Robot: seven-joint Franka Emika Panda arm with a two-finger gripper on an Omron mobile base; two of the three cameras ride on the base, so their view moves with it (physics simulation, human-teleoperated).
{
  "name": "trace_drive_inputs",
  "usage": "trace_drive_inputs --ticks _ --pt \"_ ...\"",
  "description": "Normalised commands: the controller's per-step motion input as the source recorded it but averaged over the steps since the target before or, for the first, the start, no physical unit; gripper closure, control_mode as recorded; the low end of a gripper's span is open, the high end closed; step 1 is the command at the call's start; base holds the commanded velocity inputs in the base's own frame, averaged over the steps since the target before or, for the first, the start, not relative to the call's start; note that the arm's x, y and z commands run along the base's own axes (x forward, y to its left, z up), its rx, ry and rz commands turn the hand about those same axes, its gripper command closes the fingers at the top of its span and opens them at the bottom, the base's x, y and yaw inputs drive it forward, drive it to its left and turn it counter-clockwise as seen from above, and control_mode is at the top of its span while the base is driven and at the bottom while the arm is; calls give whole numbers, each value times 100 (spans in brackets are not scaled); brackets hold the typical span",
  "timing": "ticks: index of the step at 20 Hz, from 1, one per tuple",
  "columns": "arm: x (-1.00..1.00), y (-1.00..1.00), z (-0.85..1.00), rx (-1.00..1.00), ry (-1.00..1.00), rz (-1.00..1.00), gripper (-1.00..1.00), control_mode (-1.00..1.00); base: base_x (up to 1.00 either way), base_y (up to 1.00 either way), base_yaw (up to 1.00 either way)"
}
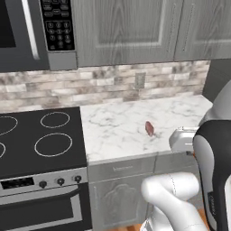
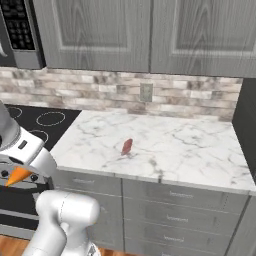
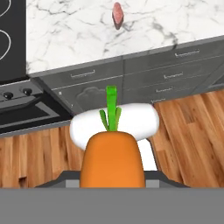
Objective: Open the fridge, remove the orange, carrot, and steak, and place them on any counter.
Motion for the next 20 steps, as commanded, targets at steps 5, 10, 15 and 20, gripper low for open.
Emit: trace_drive_inputs --ticks 5,10,15,20 --pt "0 0 0 0 0 0 100 100 57 0 0" --pt "0 0 0 0 0 0 100 100 40 0 0" --pt "2 0 -4 0 0 0 100 -100 9 0 0" --pt "50 0 -15 0 5 0 100 -100 0 0 0"
